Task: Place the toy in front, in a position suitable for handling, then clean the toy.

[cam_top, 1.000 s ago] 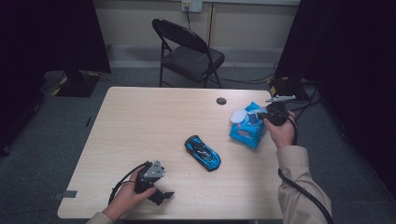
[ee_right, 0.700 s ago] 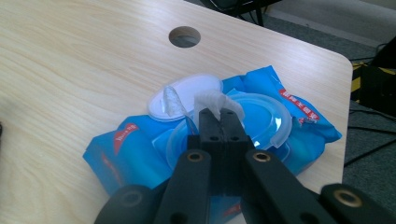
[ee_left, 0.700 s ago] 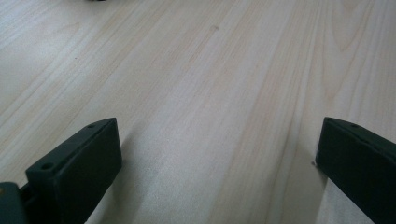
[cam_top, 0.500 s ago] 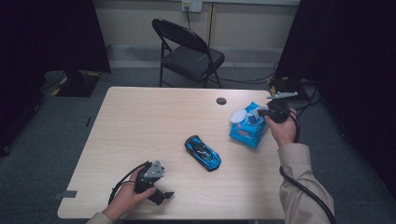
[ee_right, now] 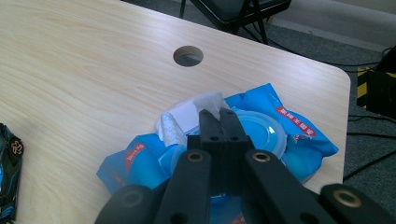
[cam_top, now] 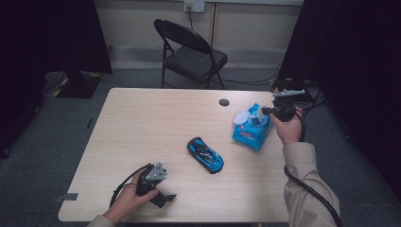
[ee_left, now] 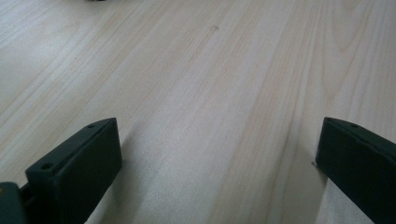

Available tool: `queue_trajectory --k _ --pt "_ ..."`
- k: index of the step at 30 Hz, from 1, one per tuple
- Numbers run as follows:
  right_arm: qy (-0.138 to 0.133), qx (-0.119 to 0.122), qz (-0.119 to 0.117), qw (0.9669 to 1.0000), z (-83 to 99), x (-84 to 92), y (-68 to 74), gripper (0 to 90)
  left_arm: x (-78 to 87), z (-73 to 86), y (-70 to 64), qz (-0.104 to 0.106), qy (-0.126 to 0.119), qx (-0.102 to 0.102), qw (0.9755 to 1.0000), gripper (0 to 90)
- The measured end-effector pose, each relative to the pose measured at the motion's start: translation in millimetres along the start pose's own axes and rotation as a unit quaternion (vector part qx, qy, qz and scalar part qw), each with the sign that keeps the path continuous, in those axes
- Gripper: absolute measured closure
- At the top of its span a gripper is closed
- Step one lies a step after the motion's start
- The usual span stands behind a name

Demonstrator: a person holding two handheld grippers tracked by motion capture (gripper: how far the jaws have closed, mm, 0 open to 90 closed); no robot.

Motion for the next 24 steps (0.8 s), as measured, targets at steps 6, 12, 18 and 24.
queue_trajectory --k 6,12,18,24 --pt "-0.004 -0.002 -0.003 1.0000 -1.5 0.0 0.8 90.0 0.1 0.1 0.0 0.000 0.001 0.000 1.0000 0.0" --pt "-0.003 0.002 -0.002 1.0000 -4.4 1.4 1.0 90.0 0.0 0.0 0.0 0.000 0.000 0.000 1.0000 0.0" --pt "-0.006 -0.002 -0.002 1.0000 -6.1 1.3 1.4 90.0 0.1 0.1 0.0 0.000 0.001 0.000 1.0000 0.0" --pt "-0.008 -0.001 -0.005 1.0000 -6.6 3.1 2.5 90.0 0.0 0.0 0.1 0.000 0.000 0.000 1.0000 0.0"
Point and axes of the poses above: each handheld gripper's, and its own axes: x roughly backward along the jaws, z roughly out of its underside, y roughly to its left, the point moved 9 cm from there along -x, roughly forward along the jaws, and after that the axes turned 6 degrees about z, right-handed, at the moved point
